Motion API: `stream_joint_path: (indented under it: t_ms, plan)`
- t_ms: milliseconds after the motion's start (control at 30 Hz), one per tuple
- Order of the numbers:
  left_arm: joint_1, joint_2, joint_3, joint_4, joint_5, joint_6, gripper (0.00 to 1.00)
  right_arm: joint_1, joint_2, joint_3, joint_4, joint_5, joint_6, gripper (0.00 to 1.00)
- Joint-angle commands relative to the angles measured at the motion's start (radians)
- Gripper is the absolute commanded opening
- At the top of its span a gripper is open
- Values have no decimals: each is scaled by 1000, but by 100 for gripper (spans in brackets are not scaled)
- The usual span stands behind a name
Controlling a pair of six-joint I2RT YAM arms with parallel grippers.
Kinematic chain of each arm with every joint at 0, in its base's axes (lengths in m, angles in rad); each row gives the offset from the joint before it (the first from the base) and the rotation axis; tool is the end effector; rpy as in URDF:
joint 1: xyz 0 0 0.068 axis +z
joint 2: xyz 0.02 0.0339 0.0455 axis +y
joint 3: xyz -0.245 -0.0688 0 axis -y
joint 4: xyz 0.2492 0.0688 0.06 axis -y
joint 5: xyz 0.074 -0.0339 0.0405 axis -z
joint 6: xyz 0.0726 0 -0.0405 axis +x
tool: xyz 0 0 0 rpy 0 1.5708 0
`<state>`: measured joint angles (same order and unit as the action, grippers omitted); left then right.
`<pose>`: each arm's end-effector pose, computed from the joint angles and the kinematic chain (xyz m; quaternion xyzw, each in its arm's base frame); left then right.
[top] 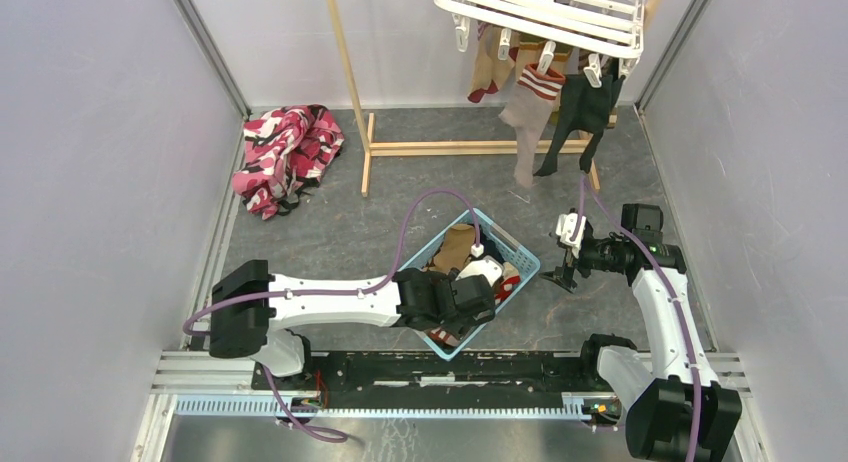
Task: Clip the socks to the hanger
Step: Pick up the sock from the bin.
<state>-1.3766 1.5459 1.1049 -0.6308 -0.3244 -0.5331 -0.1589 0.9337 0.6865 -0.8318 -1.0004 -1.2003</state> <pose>0.0870 -0.3225 0.1809 0.3551 0.8888 -0.1085 0.2685 0.1914 0.0312 0.2079 -0.5247 0.6802 0.2276 0.4585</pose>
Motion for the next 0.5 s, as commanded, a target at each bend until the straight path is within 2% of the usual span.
stream_joint_path:
  t_ms: [0,33,133,233,467]
  plan:
    - [-5,1,31,-12,-32,52,48,6,-12,-1,-1,-10,1,98]
    - [-6,-1,30,-13,-32,54,36,5,-12,-1,0,-10,2,98]
    - [-4,-10,29,-3,-21,59,24,7,-7,-1,0,-7,2,98]
    - [-5,-34,30,23,8,69,4,9,-10,0,-1,-7,2,98]
    - [-4,-222,-10,149,-3,141,2,19,-24,1,-9,-33,-8,98]
